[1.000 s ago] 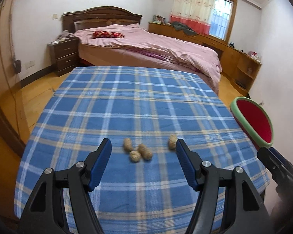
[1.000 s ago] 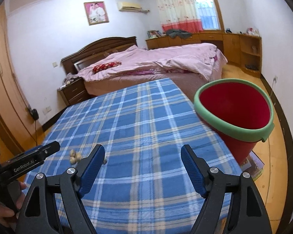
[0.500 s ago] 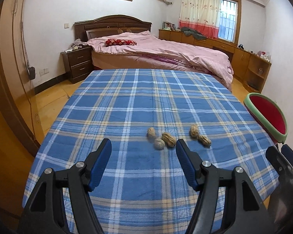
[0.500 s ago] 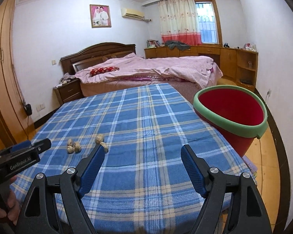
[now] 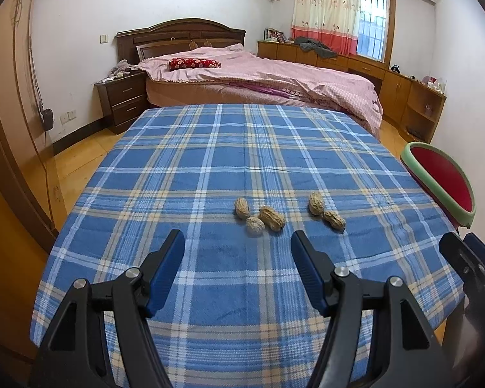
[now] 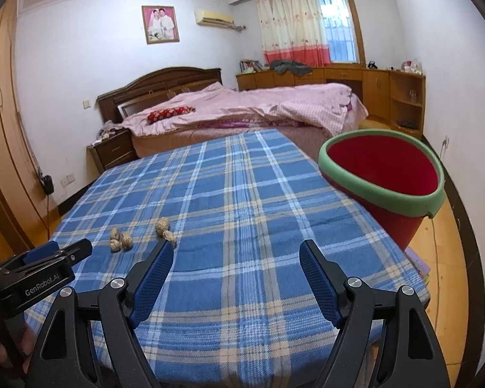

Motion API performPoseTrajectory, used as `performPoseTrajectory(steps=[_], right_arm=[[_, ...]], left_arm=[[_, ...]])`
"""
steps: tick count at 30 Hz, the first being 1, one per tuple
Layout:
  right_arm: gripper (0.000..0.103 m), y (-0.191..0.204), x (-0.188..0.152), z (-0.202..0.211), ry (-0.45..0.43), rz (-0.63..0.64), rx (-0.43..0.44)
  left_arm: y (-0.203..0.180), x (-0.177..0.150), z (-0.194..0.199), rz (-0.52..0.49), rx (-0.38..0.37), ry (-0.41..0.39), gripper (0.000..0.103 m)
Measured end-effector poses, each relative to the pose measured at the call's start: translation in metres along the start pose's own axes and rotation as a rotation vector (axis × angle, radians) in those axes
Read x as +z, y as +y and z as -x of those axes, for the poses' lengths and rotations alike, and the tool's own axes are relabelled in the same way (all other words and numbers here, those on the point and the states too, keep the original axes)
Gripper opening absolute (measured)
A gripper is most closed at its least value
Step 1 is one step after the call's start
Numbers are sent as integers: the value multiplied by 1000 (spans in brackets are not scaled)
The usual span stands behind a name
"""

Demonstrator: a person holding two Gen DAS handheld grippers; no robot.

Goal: Collect trash

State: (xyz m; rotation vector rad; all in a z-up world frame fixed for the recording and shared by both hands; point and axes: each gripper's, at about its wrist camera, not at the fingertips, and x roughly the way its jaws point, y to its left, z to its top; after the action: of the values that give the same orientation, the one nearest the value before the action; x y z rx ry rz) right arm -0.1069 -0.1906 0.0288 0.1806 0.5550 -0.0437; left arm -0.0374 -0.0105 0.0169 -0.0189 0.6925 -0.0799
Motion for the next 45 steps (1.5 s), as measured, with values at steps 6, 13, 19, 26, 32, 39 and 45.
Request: performPoseTrajectory(steps=[6,13,19,26,32,39,45], right_arm=[[81,1,-2,-2,7,-1,1],[81,0,-3,-4,19,-14,1],[81,-2,-5,-6,28,-20,5],[81,-3,-6,-7,30,-24,5],[81,-4,-6,-7,33,-34,4],[81,-5,-6,-7,33,-33,5],[81,-5,-7,-7,38,-38,6]], left_arm=[[-1,-1,-1,-3,-1,-1,68],[-2,-2,-2,1,2,2,68],[-1,-3,-3,4,9,6,68],[-1,-3,-3,2,9,5,68],[-2,-3,-3,3,10,4,68],[-1,-3,-3,3,10,5,68],[-1,-3,-3,2,9,5,68]])
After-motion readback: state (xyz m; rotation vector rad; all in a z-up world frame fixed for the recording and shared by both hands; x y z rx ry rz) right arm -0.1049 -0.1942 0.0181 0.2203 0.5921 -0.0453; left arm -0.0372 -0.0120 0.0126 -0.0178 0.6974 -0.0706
